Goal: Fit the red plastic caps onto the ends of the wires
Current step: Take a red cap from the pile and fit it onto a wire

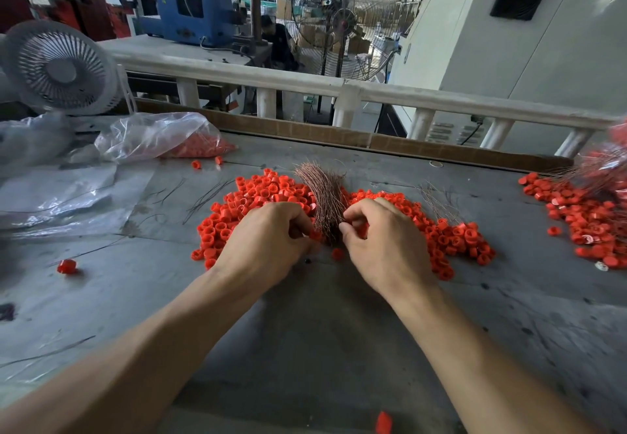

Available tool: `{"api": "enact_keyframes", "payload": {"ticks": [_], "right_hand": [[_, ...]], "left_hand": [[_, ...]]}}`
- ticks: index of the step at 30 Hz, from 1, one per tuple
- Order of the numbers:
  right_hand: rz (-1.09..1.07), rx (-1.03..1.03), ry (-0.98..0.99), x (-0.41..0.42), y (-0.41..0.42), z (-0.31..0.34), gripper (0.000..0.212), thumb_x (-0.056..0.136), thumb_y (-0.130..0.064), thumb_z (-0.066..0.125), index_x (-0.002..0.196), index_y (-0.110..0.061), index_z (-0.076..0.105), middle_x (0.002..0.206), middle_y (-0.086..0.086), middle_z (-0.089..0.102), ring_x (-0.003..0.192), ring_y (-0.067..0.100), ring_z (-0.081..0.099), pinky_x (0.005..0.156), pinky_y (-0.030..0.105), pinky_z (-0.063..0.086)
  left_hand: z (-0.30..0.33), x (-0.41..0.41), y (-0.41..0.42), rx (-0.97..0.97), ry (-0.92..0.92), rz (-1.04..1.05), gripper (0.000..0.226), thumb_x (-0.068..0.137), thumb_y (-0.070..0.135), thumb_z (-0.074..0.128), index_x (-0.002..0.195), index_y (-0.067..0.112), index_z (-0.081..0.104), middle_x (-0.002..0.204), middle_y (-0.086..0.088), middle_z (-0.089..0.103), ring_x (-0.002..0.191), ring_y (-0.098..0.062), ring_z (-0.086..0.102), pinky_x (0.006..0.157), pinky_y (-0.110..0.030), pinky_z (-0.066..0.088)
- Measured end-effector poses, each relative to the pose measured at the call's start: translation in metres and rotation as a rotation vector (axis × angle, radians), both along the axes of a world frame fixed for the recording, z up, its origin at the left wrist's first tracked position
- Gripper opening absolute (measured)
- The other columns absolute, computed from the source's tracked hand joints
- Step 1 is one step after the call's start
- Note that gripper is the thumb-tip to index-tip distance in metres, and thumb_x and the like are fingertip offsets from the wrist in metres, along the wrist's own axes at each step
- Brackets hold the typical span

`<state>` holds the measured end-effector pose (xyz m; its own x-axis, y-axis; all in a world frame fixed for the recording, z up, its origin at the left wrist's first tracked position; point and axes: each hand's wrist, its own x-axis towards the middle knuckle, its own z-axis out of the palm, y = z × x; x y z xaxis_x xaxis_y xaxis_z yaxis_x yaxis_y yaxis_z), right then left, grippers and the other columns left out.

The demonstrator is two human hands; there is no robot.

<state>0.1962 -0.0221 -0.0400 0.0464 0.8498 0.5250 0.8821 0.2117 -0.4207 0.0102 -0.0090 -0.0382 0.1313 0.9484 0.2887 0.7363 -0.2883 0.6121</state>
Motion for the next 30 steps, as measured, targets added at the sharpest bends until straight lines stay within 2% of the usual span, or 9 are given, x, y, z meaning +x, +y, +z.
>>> {"api": "enact_keyframes", "payload": {"ticks": [6,10,16,21,27,30], "right_hand": [[-0.014,0.019,0.065,-0.005,0.004,-0.001,0.017,0.091,-0.039,0.072,0.099,-0.027,0.065,0.095,-0.013,0.062,0.079,0.009,0.057,0.070,0.029,0.048],[-0.059,0.026,0.084,-0.003,0.009,-0.003,0.017,0.094,-0.037,0.068,0.105,-0.024,0.065,0.099,-0.008,0.064,0.083,0.015,0.062,0.072,0.033,0.052],[-0.003,0.069,0.092,-0.002,0.010,-0.006,0.007,0.094,-0.029,0.069,0.101,-0.027,0.070,0.093,-0.013,0.062,0.076,0.007,0.056,0.067,0.033,0.053],[0.059,0.135,0.078,-0.003,0.010,-0.003,0.013,0.095,-0.023,0.070,0.107,-0.025,0.075,0.093,-0.007,0.065,0.080,0.015,0.062,0.070,0.035,0.053],[0.068,0.139,0.098,-0.003,0.011,-0.003,0.011,0.096,-0.023,0.069,0.104,-0.022,0.076,0.097,-0.005,0.069,0.084,0.017,0.064,0.074,0.036,0.053],[0.121,0.131,0.082,-0.003,0.012,-0.001,0.014,0.095,-0.019,0.069,0.107,-0.020,0.077,0.096,-0.002,0.071,0.089,0.019,0.065,0.082,0.035,0.052]], "left_hand": [[0.000,0.001,0.001,-0.007,-0.005,0.011,0.020,0.077,0.029,0.086,0.090,0.035,0.072,0.075,0.018,0.064,0.069,0.005,0.056,0.058,-0.015,0.039],[0.001,0.002,-0.001,-0.007,-0.003,0.004,0.020,0.078,0.024,0.082,0.089,0.035,0.070,0.075,0.018,0.064,0.072,0.003,0.057,0.062,-0.019,0.047],[0.002,0.002,-0.003,-0.016,0.032,0.004,0.022,0.080,0.017,0.075,0.095,0.034,0.071,0.075,0.019,0.065,0.072,0.005,0.057,0.062,-0.019,0.046],[0.005,0.004,-0.004,-0.022,0.025,-0.003,0.023,0.081,0.021,0.077,0.088,0.040,0.066,0.076,0.020,0.064,0.073,0.005,0.057,0.061,-0.017,0.043],[0.006,0.006,-0.003,-0.055,-0.084,-0.008,0.026,0.080,0.020,0.079,0.089,0.042,0.069,0.080,0.020,0.066,0.074,0.005,0.060,0.061,-0.011,0.040],[0.008,0.006,-0.003,-0.069,-0.157,-0.030,0.023,0.082,0.016,0.078,0.095,0.034,0.074,0.083,0.016,0.070,0.078,0.000,0.064,0.071,-0.019,0.050]]}}
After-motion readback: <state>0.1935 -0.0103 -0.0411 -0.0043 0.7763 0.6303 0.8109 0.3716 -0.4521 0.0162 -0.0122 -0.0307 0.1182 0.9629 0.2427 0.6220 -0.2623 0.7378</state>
